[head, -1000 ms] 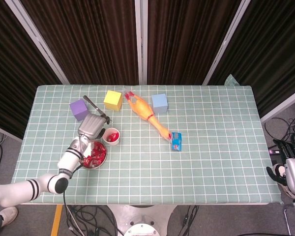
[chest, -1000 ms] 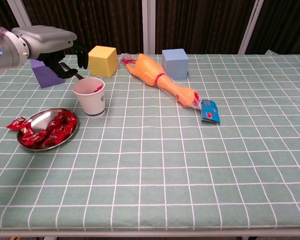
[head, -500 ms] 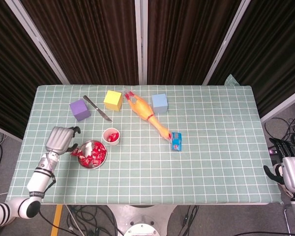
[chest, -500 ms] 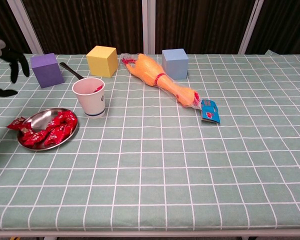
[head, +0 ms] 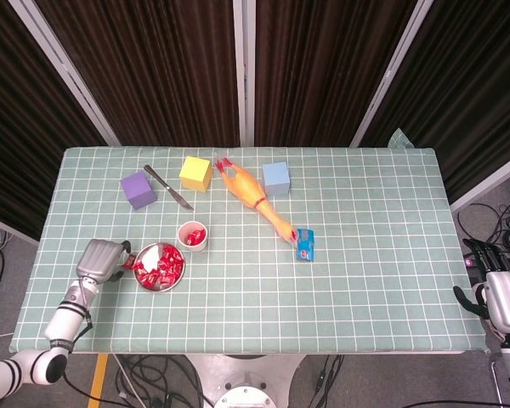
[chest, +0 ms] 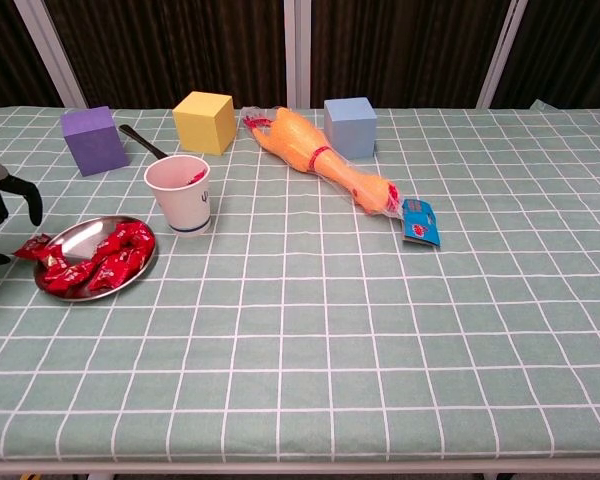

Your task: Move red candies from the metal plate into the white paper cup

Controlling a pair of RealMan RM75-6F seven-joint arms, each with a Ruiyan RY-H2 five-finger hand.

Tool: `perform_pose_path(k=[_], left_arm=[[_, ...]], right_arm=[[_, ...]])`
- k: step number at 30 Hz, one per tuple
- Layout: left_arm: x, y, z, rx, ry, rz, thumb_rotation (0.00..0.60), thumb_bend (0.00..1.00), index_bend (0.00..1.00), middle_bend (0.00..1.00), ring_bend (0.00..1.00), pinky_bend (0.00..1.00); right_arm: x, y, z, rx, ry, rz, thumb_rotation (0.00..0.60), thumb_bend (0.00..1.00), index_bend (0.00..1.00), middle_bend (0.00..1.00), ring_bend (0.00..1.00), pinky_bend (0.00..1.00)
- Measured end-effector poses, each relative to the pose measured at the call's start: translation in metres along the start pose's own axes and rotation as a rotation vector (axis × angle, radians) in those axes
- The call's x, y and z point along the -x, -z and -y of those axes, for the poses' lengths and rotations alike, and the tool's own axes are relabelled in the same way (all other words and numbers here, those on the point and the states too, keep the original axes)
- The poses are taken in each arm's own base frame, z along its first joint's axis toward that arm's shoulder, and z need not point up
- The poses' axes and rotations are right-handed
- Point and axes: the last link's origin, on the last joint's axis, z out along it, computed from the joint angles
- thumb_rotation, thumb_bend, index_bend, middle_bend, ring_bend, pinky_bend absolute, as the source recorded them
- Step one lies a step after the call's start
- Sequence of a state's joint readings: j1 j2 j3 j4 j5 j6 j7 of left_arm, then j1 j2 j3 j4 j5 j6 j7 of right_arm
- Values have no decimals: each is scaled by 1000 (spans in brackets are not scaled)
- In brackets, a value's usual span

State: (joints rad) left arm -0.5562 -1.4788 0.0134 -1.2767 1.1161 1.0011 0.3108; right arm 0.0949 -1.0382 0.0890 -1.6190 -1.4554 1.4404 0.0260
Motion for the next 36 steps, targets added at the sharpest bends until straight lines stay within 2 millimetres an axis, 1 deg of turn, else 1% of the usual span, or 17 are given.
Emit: perform_pose_path(k=[6, 16, 20, 26, 32, 36], left_arm=[[4, -10, -2, -8, 23, 27, 600, 291, 467, 917, 929, 1000], [6, -15, -3, -15, 18, 57, 600, 294, 486, 913, 929, 1000], [7, -16, -2, -22, 28, 64, 600, 304, 540, 913, 929, 1000], [7, -17, -1, -25, 47, 53, 600, 371, 643, 917, 932, 1000], [2, -16, 2, -27, 67, 28, 600, 383, 664, 920, 934, 1000], [-10, -12, 0, -15, 109, 7, 600, 384, 665, 920, 934, 1000]], right_arm=[[0, 1, -1, 8, 1, 1, 600, 214, 111, 140, 129, 408], [0, 1, -2, 11, 2, 3, 600, 214, 111, 139, 129, 408], [1, 1, -2, 11, 1, 7, 600, 214, 111, 139, 129, 408], [1, 1, -2, 15, 2, 8, 600, 214, 111, 140, 129, 408], [0, 1, -1, 9, 3, 5, 600, 214, 111, 139, 129, 408], [0, 0, -1, 6, 2, 5, 600, 214, 111, 139, 130, 408]])
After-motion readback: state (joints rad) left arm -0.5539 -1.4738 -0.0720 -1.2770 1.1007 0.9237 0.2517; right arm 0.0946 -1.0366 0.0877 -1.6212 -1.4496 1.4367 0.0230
